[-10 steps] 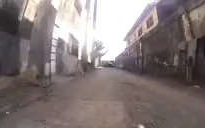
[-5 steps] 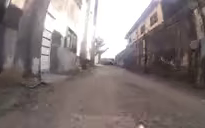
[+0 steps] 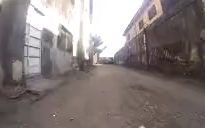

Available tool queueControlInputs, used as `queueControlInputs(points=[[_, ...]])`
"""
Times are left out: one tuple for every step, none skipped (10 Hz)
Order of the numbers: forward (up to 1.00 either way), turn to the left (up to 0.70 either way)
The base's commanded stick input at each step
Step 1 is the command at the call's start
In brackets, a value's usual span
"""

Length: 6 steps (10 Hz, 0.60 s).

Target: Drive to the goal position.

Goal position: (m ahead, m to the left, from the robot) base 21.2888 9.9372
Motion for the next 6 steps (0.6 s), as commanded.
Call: queueControlInputs(points=[[1.00, 0.00], [1.00, 0.00], [1.00, 0.00], [1.00, 0.00], [1.00, 0.00], [1.00, 0.00]])
